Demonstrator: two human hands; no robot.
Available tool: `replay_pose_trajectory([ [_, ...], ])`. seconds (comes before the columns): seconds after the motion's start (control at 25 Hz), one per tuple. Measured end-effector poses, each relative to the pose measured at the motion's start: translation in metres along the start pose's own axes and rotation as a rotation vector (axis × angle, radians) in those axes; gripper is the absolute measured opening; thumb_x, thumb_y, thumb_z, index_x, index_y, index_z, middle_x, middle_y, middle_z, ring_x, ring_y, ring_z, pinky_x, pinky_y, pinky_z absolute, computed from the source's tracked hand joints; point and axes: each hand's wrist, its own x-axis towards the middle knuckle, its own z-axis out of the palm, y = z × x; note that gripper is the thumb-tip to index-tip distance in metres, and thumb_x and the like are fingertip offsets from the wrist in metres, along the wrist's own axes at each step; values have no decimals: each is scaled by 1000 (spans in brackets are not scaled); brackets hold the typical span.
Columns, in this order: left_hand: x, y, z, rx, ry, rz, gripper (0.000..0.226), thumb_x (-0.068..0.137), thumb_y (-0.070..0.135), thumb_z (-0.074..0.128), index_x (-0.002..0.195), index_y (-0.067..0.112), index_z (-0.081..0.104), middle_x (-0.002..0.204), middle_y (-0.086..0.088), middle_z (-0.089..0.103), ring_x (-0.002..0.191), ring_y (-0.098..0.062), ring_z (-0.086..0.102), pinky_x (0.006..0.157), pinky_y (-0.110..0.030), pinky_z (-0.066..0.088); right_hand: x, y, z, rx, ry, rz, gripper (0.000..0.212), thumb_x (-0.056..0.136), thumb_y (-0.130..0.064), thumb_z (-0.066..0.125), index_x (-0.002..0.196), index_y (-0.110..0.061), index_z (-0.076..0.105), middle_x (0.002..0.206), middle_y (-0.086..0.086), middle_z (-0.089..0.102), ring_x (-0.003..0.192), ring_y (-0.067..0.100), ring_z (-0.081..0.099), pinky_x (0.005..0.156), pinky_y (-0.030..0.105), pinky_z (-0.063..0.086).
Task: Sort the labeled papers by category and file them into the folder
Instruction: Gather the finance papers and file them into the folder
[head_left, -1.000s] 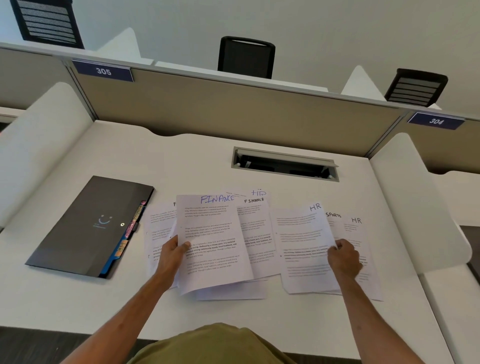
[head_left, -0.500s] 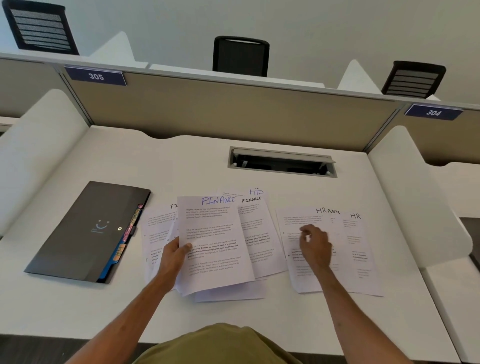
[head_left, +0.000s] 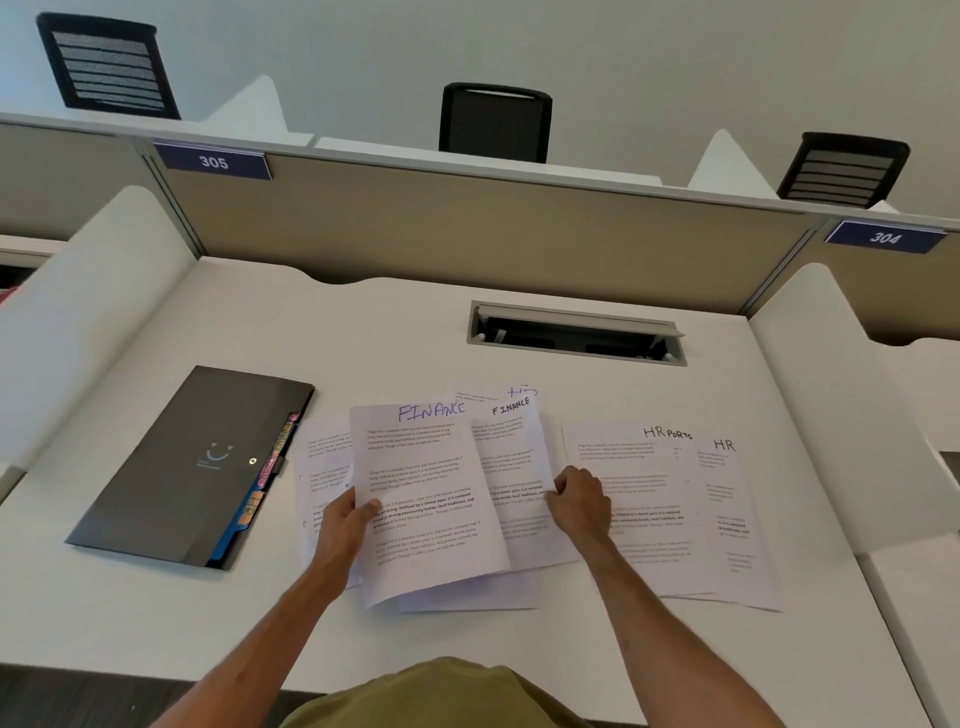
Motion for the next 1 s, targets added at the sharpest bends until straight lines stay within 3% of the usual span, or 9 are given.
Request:
replay_pose_trajectory([
  [0.16, 2, 0, -3, -9, 2, -1, 31, 104, 7, 58, 129, 19, 71, 119, -5, 78, 103, -32, 74, 85, -46, 56, 1, 6, -8, 122, 40, 34, 7, 95, -24, 70, 94, -23, 63, 86, -4, 70, 81, 23, 67, 76, 35, 53],
  [0.28, 2, 1, -2, -24, 6, 2, 31, 104, 7, 58, 130, 19, 70, 119, -5, 78, 105, -33, 74, 83, -45, 56, 8, 15, -19, 299, 81, 79, 7, 96, -18, 69, 96, -23, 64, 87, -3, 71, 79, 22, 68, 68, 32, 50],
  [0.4, 4, 1, 0, -47, 26, 0, 29, 105, 9, 58, 130, 19, 69, 118, -3, 76, 102, -28, 72, 82, -44, 54, 20, 26, -33, 610, 145, 258, 9, 92, -9, 71, 92, -19, 71, 92, 3, 75, 85, 25, 69, 70, 30, 49],
  [0.52, 6, 1, 0, -63, 45, 10, 30, 105, 11, 58, 132, 20, 68, 121, -3, 75, 103, -30, 72, 86, -47, 53, 29, 40, -40, 903, 202, 393, 13, 89, -5, 73, 86, -17, 74, 94, 3, 73, 97, 28, 67, 84, 33, 51],
  [0.72, 5, 8, 2, -87, 67, 22, 30, 105, 9, 56, 132, 18, 66, 123, -4, 73, 100, -25, 70, 87, -47, 51, 30, 39, -43, 1167, 108, 461, 9, 89, -3, 76, 89, -13, 75, 106, 9, 75, 100, 25, 66, 100, 44, 56],
  [0.88, 3, 14, 1, -95, 26, 22, 30, 107, 12, 54, 134, 22, 64, 124, -2, 74, 104, -25, 71, 78, -41, 53, 18, 22, -42, 1259, -14, 386, 7, 89, -9, 77, 90, -14, 73, 95, 6, 74, 85, 21, 63, 74, 32, 52],
  [1.0, 0, 23, 5, -80, -9, 9, 28, 108, 15, 55, 129, 29, 65, 115, 2, 78, 103, -27, 74, 75, -40, 55, 11, 5, -31, 1172, -133, 302, 5, 88, -15, 80, 90, -16, 76, 95, 4, 75, 85, 19, 63, 74, 31, 46],
])
